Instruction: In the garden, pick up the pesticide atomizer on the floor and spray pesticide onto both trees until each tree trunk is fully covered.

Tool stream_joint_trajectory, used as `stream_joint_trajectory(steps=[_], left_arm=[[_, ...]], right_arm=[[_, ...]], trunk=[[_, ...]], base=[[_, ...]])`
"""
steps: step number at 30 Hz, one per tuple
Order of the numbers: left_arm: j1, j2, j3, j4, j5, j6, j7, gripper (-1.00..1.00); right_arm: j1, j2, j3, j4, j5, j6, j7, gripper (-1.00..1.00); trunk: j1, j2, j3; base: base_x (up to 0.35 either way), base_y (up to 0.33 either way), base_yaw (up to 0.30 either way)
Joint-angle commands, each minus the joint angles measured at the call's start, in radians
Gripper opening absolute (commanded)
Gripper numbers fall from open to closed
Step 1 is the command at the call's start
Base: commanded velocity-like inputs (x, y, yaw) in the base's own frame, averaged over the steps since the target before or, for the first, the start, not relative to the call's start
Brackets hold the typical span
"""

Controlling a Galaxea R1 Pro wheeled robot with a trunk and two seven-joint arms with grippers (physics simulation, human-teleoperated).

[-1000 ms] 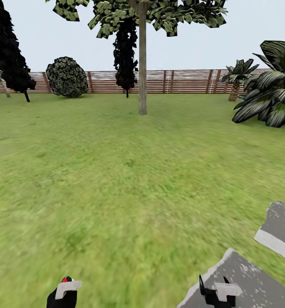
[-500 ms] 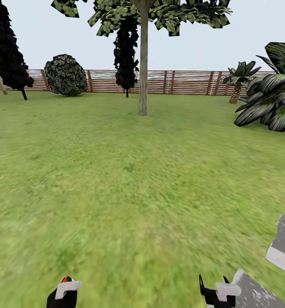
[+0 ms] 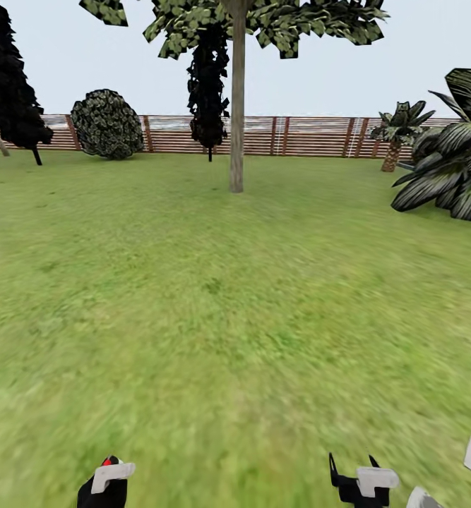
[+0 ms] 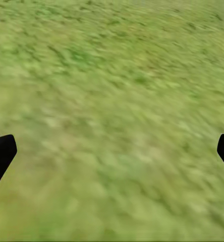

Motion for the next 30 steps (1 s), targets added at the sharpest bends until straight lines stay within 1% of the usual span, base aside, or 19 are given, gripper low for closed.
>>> stream_joint_trajectory(steps=[1, 30], left_arm=[[-0.001, 0.0, -0.001, 0.001, 0.003, -0.003, 0.001, -1.0], [-0.001, 0.0, -0.001, 0.001, 0.003, -0.002, 0.001, -1.0]], right_arm=[[-0.001, 0.0, -0.005, 0.001, 0.011, -0.002, -0.005, 1.0], [-0.001, 0.0, -0.005, 0.001, 0.011, -0.002, -0.005, 1.0]], trunk=[[0.0, 0.0, -0.001], [0.0, 0.0, -0.001]], base=[[0.339, 0.0, 0.0], [0.339, 0.0, 0.0]])
